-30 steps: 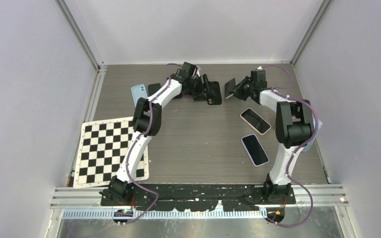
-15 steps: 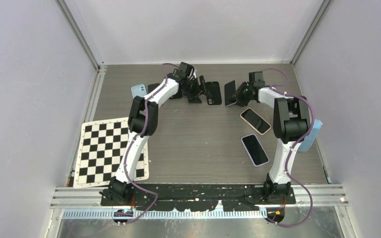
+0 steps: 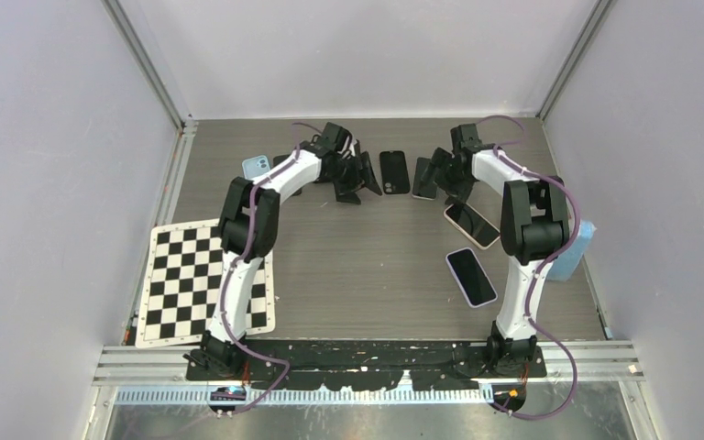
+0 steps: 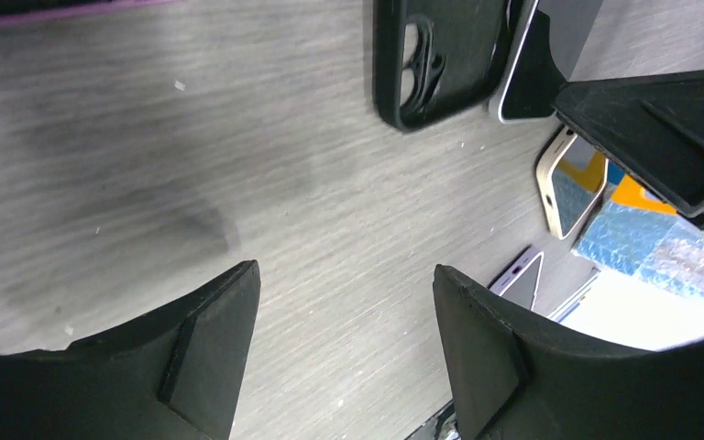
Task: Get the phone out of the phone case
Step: Place the phone at the center of the board, then move the phone to the center of the board.
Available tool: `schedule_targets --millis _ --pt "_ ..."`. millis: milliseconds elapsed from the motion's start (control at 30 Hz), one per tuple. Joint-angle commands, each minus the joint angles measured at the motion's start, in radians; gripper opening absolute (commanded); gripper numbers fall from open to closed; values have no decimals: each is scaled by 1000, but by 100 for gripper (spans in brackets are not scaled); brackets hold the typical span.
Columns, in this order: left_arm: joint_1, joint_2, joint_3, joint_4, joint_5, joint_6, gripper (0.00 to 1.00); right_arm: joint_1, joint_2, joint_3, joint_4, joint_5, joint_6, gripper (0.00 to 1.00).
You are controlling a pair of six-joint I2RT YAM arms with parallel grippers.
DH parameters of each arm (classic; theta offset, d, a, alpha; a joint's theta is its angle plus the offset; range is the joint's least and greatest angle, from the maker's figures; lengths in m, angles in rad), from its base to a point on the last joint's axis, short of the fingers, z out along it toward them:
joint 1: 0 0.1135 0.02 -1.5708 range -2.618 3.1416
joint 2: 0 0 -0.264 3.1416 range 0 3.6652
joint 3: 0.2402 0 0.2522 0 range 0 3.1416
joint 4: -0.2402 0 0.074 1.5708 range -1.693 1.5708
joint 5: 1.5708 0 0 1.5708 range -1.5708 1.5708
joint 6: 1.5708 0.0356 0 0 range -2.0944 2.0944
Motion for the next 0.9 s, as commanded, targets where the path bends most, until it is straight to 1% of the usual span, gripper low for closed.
schedule_targets --millis 0,133,167,200,233,267,333,433,500,533,600,633,700,800,867 --pt "-1 -157 -81 57 -29 43 72 4 -106 30 -130 80 -69 90" --pt "-1 -260 -180 90 -38 60 72 8 -247 -48 -142 100 -80 90" --pt "-1 -285 -206 100 -38 64 72 10 -308 -89 -143 102 -82 90" --pt "-1 -313 -234 107 -39 72 72 13 -336 -109 -145 103 -81 89" --pt "-1 -338 -261 111 -43 80 73 14 -400 -157 -149 110 -72 86" --pt "-1 -366 -285 113 -51 91 73 15 -433 -182 -156 111 -66 82" --pt "0 -414 -346 120 -68 109 73 16 -524 -256 -178 130 -45 80" --pt "4 -483 -428 136 -70 116 73 18 -674 -384 -227 187 -20 80" --pt "6 -528 -490 159 -70 115 73 18 -766 -462 -261 244 1 82" --pt "7 -556 -517 169 -70 113 73 17 -824 -484 -290 287 20 84" --pt "9 -590 -568 184 -73 111 73 8 -908 -545 -328 319 45 88" --pt "11 -604 -587 187 -74 112 73 2 -933 -576 -338 318 51 89" --pt "16 -627 -622 190 -78 118 73 -21 -1005 -607 -372 307 61 97" --pt "24 -646 -655 188 -83 132 73 -50 -1074 -639 -405 291 65 100" --pt "31 -650 -668 191 -80 133 73 -57 -1080 -640 -393 264 62 100"
